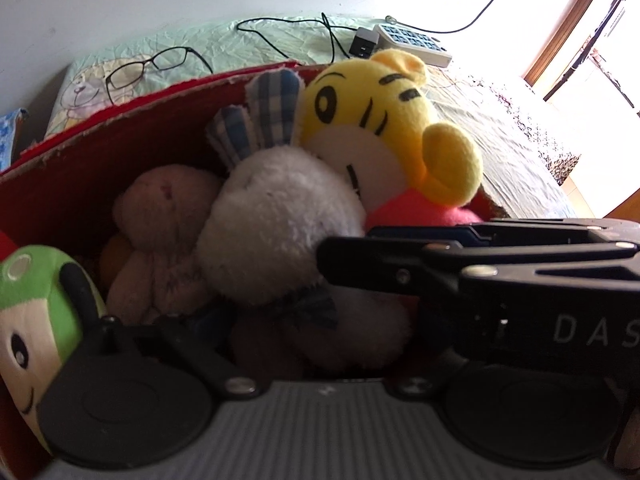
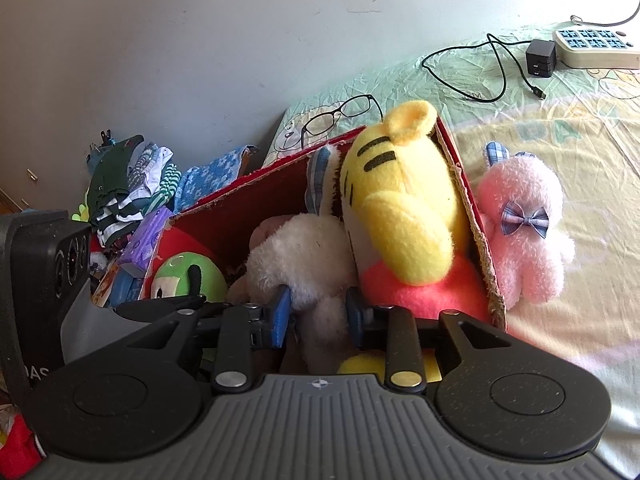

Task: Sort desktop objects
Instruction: 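Press the white bunny down into the box with the right tool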

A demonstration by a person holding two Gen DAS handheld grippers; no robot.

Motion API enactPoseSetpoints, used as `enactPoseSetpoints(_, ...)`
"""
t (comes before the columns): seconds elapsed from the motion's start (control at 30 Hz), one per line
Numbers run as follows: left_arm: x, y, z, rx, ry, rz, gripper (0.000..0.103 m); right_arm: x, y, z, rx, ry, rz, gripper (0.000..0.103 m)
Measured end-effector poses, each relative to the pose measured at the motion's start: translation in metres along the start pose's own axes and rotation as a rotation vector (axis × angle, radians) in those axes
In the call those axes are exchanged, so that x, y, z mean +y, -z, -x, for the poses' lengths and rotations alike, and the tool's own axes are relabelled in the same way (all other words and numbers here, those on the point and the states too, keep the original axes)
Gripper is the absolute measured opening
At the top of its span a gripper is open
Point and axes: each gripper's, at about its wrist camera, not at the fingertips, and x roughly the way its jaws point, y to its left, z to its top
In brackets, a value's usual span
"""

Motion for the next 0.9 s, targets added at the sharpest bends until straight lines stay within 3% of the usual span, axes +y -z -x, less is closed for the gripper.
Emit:
enactPoseSetpoints(0.33,-0.011,0.001,0.008,-0.005,-0.094,0.005,0.099,0.001,0.003,0.006,-0.012,0.016,0.017,0.031)
enactPoseSetpoints(0.9,-0.014,0.005,0.017,-0.018,-0.175,0.022,0.099,0.002,0.010,0.016,-0.047,0.023,0.024,0.030)
